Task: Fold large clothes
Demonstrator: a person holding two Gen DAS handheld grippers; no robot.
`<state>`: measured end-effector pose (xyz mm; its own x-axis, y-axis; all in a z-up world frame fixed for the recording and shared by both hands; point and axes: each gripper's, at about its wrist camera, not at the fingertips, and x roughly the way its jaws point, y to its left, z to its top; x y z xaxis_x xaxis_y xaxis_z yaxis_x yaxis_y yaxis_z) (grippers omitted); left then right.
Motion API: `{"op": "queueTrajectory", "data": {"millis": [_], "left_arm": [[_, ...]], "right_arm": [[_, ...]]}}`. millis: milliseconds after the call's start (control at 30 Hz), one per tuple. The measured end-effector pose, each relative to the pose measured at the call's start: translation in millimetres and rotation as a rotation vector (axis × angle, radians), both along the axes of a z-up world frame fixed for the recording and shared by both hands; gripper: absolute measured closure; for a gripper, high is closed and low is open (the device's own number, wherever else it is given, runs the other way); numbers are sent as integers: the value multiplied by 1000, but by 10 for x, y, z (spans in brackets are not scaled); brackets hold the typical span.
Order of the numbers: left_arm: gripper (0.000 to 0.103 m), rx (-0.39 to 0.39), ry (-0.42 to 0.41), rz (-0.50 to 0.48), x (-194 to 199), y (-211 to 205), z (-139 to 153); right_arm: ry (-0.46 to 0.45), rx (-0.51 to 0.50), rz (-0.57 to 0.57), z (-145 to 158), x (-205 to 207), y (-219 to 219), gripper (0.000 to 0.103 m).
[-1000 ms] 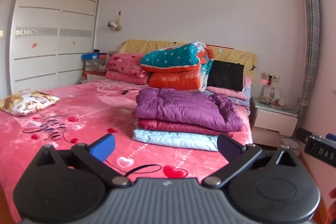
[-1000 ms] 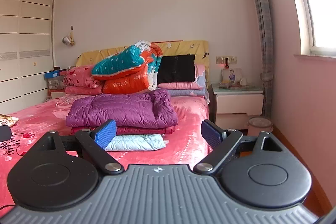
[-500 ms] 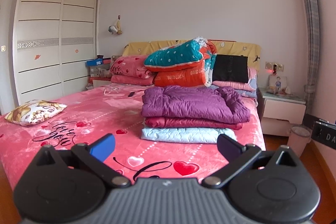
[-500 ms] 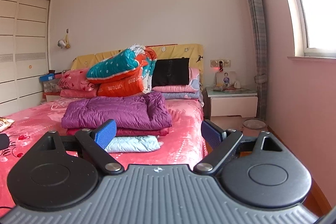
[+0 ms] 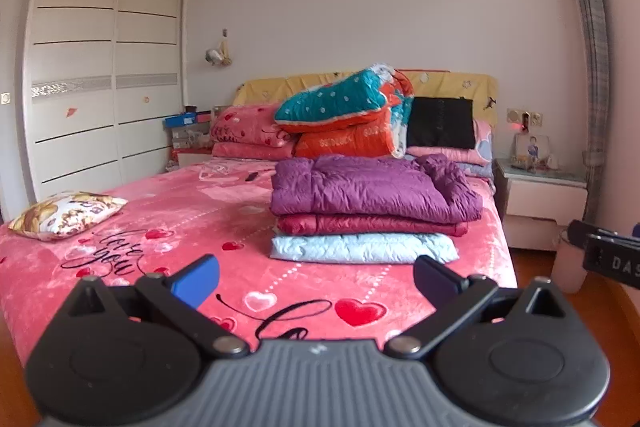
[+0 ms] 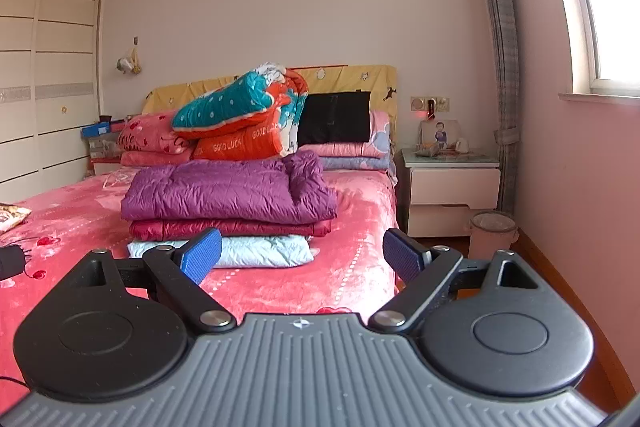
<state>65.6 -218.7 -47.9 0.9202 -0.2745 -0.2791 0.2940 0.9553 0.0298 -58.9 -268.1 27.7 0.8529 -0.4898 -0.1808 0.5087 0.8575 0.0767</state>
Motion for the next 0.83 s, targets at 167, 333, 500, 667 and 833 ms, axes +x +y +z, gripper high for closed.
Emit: {"op": "queueTrajectory", "data": {"millis": [167, 333, 500, 667, 833], "left_arm": [[1, 7, 17, -7, 38, -25, -70], [1, -16, 55, 0, 119, -10, -123], [1, -33, 80, 14, 191, 9, -185], [1, -12, 83, 33, 244, -7, -267], [1, 5, 113, 49, 351, -33, -382]], "right_arm": [[17, 5, 10, -60, 51, -28, 0], [19, 16, 15, -92, 69, -94, 0], [31, 35, 15, -154, 106, -156, 0], [39, 52, 27, -220, 158, -191, 0], [49, 62, 42, -289, 229, -225, 0]]}}
